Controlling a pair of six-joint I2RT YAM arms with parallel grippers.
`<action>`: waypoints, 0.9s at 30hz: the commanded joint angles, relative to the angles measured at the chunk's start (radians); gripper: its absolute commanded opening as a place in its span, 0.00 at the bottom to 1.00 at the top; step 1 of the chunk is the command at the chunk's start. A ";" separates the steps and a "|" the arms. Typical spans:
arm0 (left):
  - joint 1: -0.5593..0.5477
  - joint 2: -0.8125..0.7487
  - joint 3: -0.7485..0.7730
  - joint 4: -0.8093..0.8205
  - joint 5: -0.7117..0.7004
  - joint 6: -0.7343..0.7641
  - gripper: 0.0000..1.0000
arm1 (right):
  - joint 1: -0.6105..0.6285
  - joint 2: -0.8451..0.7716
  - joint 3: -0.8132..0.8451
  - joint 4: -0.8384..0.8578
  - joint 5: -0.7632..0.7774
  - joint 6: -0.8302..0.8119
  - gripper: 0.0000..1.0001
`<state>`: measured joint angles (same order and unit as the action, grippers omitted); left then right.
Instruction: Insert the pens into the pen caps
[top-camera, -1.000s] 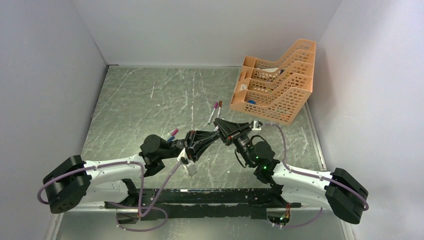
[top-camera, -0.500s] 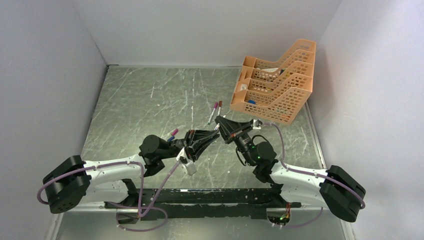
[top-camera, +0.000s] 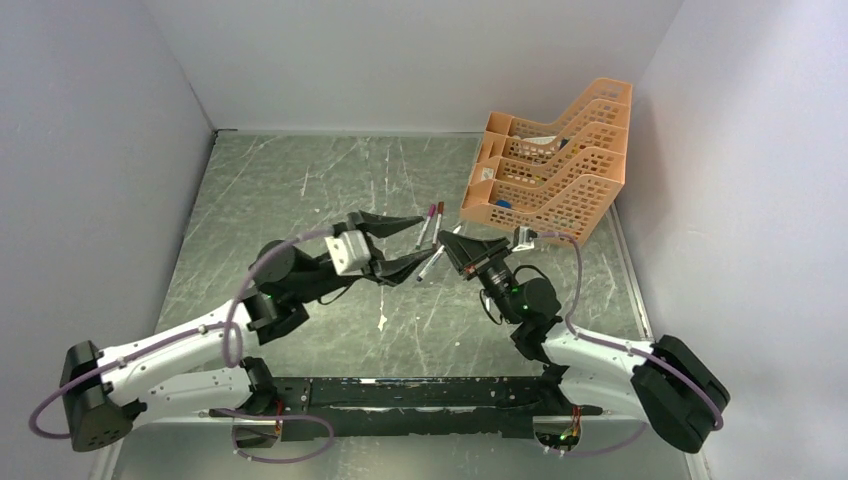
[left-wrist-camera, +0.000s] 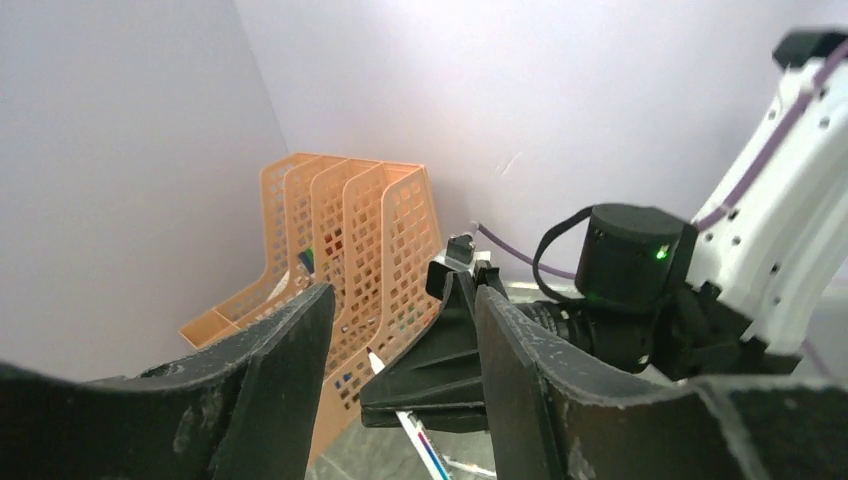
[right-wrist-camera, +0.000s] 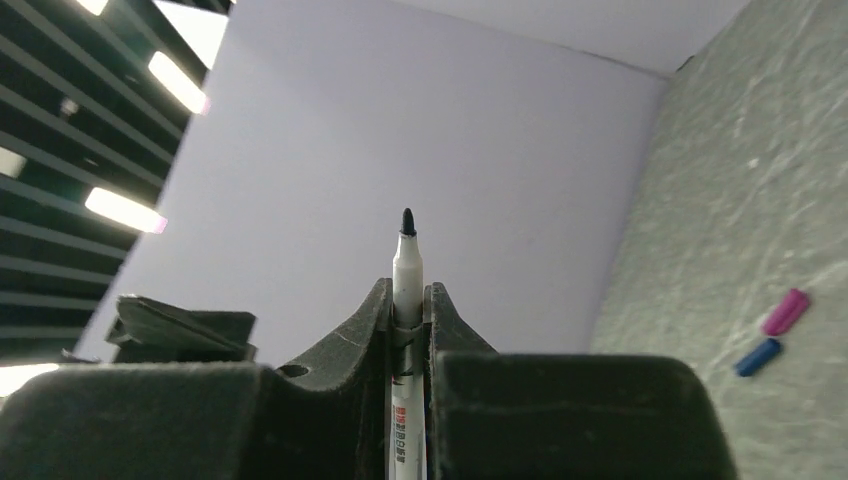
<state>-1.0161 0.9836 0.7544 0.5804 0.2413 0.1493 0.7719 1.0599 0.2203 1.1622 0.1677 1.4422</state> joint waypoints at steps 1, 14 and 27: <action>-0.003 -0.049 0.003 -0.086 -0.132 -0.208 0.61 | -0.022 -0.099 0.042 -0.154 -0.067 -0.275 0.00; 0.356 0.300 0.035 0.348 0.595 -0.890 0.72 | -0.022 -0.393 0.143 -0.476 -0.192 -0.713 0.00; 0.366 0.555 0.016 1.122 0.779 -1.452 0.80 | -0.022 -0.372 0.218 -0.460 -0.237 -0.798 0.00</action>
<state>-0.6361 1.4929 0.7647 1.4132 0.9466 -1.1217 0.7536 0.6655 0.3962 0.6613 -0.0402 0.6830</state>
